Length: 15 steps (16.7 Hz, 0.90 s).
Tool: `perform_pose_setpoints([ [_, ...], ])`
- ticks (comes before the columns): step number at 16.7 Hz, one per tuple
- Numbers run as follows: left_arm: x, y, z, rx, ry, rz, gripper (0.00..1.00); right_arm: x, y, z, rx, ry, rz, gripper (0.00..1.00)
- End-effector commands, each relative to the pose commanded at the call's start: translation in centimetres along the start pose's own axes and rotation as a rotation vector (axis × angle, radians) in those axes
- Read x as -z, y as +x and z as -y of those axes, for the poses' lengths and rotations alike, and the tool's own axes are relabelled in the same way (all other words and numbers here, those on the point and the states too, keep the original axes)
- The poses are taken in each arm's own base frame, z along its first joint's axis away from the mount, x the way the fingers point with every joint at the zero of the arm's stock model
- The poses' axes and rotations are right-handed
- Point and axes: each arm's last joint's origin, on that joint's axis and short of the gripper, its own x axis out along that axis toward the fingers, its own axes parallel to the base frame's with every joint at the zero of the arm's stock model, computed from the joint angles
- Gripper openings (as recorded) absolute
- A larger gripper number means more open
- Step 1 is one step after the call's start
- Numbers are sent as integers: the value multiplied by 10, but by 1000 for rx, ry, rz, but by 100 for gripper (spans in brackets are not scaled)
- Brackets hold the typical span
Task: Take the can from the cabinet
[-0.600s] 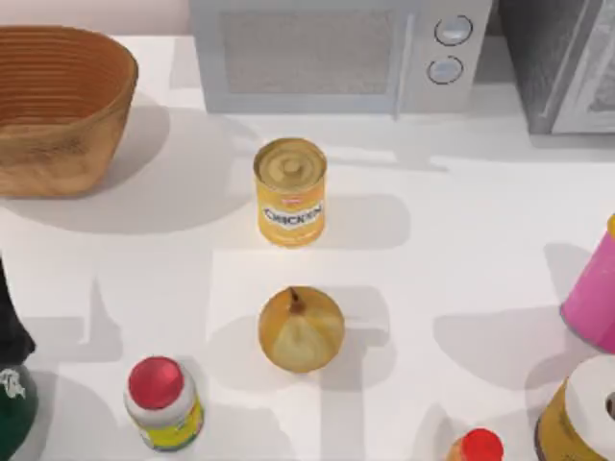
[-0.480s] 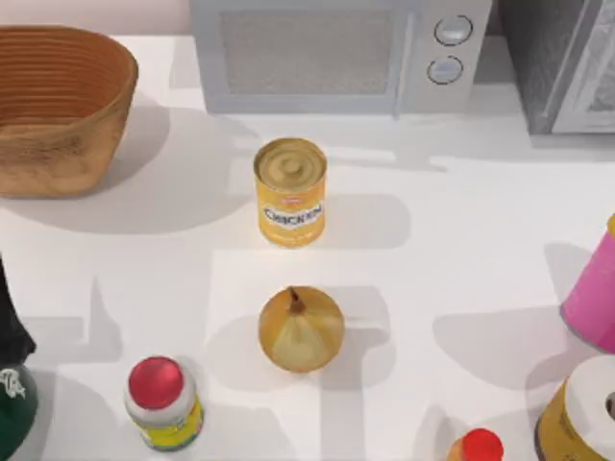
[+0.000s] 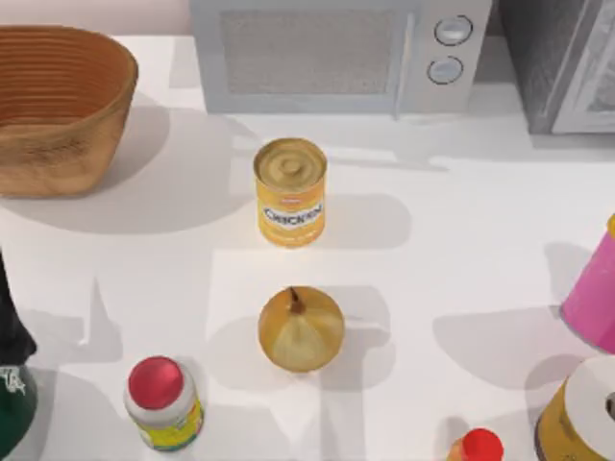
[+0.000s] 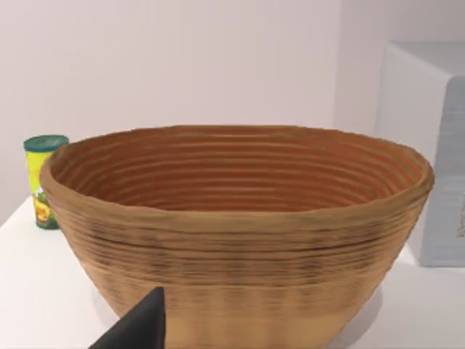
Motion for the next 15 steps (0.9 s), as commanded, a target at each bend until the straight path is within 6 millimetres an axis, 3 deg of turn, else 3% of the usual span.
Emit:
perform_pose_setpoints([
  [4, 0, 0, 0, 0, 0, 0, 100, -92, 19, -6, -2, -1, 16, 100],
  [8, 0, 0, 0, 0, 0, 0, 100, -172, 52, -16, -3, 0, 33, 100],
  [11, 0, 0, 0, 0, 0, 0, 100, -213, 81, -26, -5, 1, 33, 100],
  [15, 0, 0, 0, 0, 0, 0, 100, -247, 116, -38, -6, 2, 32, 100],
])
